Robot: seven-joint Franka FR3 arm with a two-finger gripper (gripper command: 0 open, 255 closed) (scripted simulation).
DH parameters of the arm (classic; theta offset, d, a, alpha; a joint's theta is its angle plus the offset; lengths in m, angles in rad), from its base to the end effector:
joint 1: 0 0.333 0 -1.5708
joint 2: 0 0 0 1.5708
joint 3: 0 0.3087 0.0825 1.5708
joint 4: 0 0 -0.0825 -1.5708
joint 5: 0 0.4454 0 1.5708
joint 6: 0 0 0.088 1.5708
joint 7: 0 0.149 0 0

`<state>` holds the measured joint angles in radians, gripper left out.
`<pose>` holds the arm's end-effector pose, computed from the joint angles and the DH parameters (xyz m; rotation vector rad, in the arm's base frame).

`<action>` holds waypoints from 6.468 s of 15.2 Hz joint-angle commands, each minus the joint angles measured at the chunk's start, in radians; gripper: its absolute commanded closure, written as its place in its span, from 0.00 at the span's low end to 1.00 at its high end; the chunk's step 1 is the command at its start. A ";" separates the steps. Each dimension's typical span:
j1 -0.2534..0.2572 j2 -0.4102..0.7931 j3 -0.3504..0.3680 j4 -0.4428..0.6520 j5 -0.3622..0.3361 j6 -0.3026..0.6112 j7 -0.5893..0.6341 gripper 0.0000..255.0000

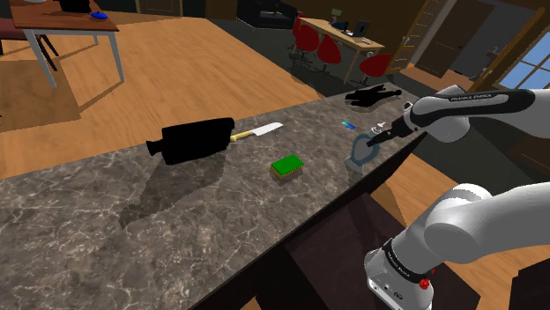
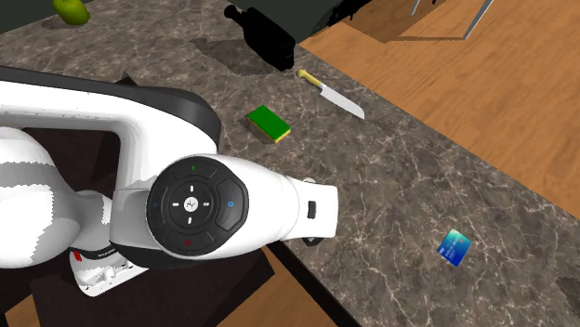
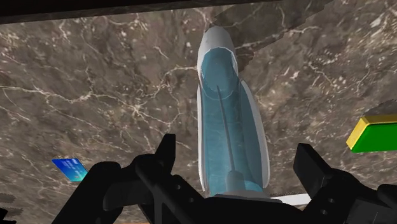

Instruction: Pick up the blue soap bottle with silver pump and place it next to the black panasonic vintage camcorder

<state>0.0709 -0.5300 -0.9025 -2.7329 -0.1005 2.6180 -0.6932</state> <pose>0.3526 -0.2940 0.2657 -2.9816 0.0494 -0.6258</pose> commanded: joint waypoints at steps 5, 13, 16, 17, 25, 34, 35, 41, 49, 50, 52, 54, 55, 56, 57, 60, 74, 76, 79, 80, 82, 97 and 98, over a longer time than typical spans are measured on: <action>0.006 0.005 -0.005 0.000 0.003 0.006 -0.002 0.00; 0.005 0.005 -0.004 -0.001 0.003 0.006 -0.002 1.00; 0.005 0.004 -0.004 -0.001 0.003 0.006 -0.002 1.00; 0.006 0.005 -0.005 0.000 0.003 0.006 -0.002 1.00; -0.060 -0.071 0.089 0.049 -0.027 -0.124 0.058 1.00; -0.094 -0.135 0.164 0.122 -0.036 -0.262 0.106 1.00; -0.096 -0.141 0.171 0.131 -0.036 -0.276 0.110 1.00; -0.104 -0.168 0.209 0.189 -0.032 -0.362 0.134 1.00; -0.105 -0.189 0.251 0.277 -0.023 -0.470 0.160 1.00; -0.104 -0.190 0.255 0.289 -0.021 -0.483 0.163 1.00; -0.103 -0.192 0.264 0.313 -0.018 -0.509 0.169 1.00; -0.101 -0.193 0.272 0.338 -0.015 -0.534 0.174 1.00; -0.100 -0.194 0.276 0.350 -0.013 -0.547 0.177 1.00; -0.099 -0.194 0.280 0.363 -0.011 -0.560 0.179 1.00; -0.098 -0.193 0.284 0.376 -0.009 -0.572 0.182 1.00; -0.094 -0.191 0.294 0.416 -0.004 -0.610 0.189 1.00; -0.067 -0.156 0.327 0.622 0.024 -0.780 0.215 1.00; -0.062 -0.147 0.330 0.655 0.028 -0.804 0.218 1.00; -0.061 -0.156 0.378 0.634 0.036 -0.794 0.266 1.00; -0.059 -0.160 0.402 0.622 0.040 -0.786 0.289 1.00; -0.055 -0.165 0.447 0.600 0.049 -0.769 0.336 1.00; 0.023 -0.072 0.750 0.580 0.122 -0.650 0.672 1.00; 0.028 -0.057 0.769 0.588 0.125 -0.643 0.694 1.00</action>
<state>0.0929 -0.5991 -0.1557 -2.1429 0.0203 1.9596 -0.0255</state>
